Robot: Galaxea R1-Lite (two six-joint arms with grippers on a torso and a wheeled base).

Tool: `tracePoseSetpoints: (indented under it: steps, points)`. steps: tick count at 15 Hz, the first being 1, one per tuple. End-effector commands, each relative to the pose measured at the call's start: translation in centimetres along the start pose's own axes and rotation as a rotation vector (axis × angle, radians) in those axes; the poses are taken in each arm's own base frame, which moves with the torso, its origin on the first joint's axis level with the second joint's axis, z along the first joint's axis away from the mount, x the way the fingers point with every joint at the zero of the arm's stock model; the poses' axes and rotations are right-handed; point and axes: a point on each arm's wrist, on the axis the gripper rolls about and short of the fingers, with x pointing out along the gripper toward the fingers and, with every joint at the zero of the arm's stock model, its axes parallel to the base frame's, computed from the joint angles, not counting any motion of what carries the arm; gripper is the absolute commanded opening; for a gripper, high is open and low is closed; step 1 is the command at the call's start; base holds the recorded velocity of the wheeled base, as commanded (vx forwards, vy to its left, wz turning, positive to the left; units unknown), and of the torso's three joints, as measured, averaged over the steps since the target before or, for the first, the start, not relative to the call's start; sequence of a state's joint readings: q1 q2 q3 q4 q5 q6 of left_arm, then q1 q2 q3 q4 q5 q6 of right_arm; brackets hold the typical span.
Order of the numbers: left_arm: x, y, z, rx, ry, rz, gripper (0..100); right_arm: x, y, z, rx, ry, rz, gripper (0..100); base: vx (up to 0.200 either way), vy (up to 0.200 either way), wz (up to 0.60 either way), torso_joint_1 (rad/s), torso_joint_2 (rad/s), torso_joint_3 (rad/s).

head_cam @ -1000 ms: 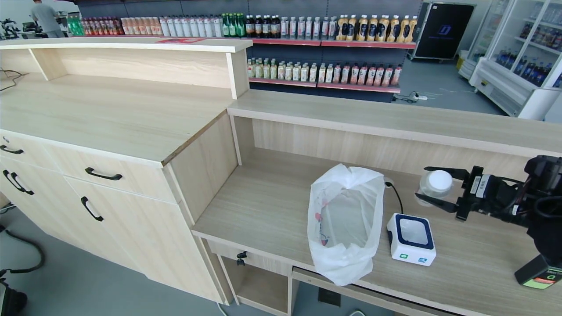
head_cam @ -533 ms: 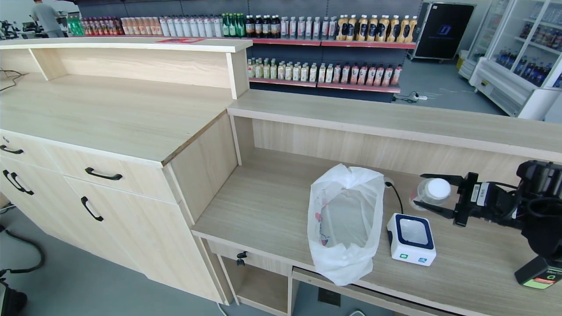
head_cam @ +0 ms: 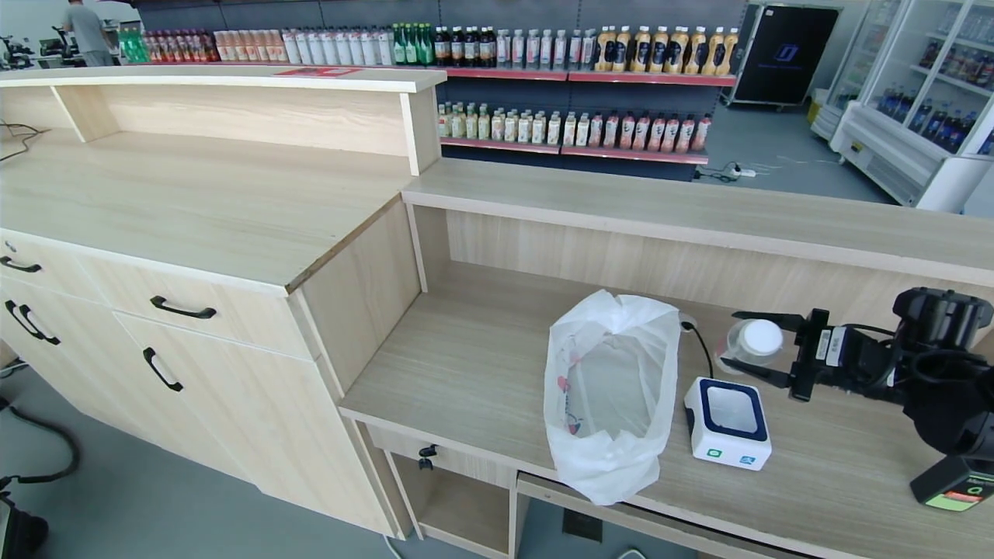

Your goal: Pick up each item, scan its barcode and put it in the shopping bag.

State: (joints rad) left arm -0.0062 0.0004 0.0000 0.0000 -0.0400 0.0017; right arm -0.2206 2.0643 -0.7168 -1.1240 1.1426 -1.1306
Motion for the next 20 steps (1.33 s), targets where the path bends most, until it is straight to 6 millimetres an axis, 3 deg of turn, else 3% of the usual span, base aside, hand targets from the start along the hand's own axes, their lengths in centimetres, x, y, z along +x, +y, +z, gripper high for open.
tracePoseSetpoints:
  steps: [1, 5, 20]
  points:
    - [0.0, 0.0, 0.0, 0.000, 0.001, 0.000, 100, 0.5, 0.1, -0.2, 0.002, -0.008, 0.008, 0, 0.000, 0.000, 0.00, 0.000, 0.00, 0.000]
    - [0.0, 0.0, 0.0, 0.000, 0.001, 0.000, 100, 1.8, 0.1, -0.3, -0.007, -0.034, 0.023, 0, 0.000, 0.000, 0.00, 0.000, 0.00, 0.000]
    - [0.0, 0.0, 0.0, 0.000, 0.001, 0.000, 100, 2.6, 1.0, -1.9, 0.020, -0.019, 0.035, 0, 0.000, 0.000, 0.00, 0.000, 0.00, 0.000]
